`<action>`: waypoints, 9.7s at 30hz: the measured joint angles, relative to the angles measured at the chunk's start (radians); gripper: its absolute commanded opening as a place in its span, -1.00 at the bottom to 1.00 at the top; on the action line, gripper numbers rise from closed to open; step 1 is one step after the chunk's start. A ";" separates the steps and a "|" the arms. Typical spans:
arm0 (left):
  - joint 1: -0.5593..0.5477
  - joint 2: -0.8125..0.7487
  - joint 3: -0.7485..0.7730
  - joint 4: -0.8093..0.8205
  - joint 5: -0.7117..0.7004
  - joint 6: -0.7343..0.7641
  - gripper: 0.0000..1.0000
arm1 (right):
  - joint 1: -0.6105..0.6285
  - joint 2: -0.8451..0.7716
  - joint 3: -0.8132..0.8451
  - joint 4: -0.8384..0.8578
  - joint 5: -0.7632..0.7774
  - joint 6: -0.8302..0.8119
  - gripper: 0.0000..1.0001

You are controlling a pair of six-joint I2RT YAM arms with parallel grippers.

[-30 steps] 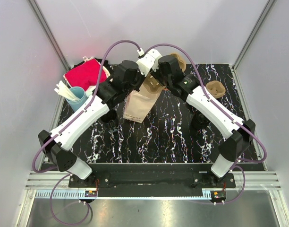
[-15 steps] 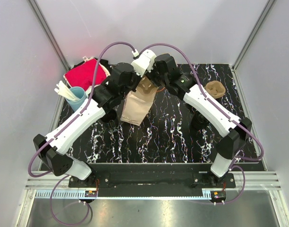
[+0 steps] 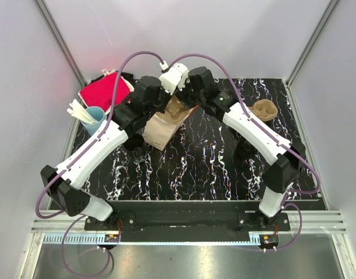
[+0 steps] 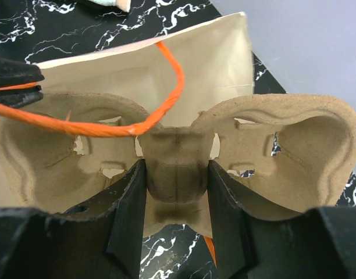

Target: Pack the takeout coffee

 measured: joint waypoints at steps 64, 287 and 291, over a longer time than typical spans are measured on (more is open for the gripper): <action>0.354 0.068 0.173 -0.052 0.398 -0.289 -1.00 | -0.216 -0.059 0.266 -0.118 -0.257 0.156 -0.14; 0.138 0.088 0.134 0.010 0.581 -0.480 -1.00 | -0.046 0.068 0.163 -0.526 -0.051 0.397 0.02; 0.142 0.088 0.125 0.011 0.564 -0.481 -1.00 | -0.046 0.068 0.163 -0.520 -0.060 0.396 0.04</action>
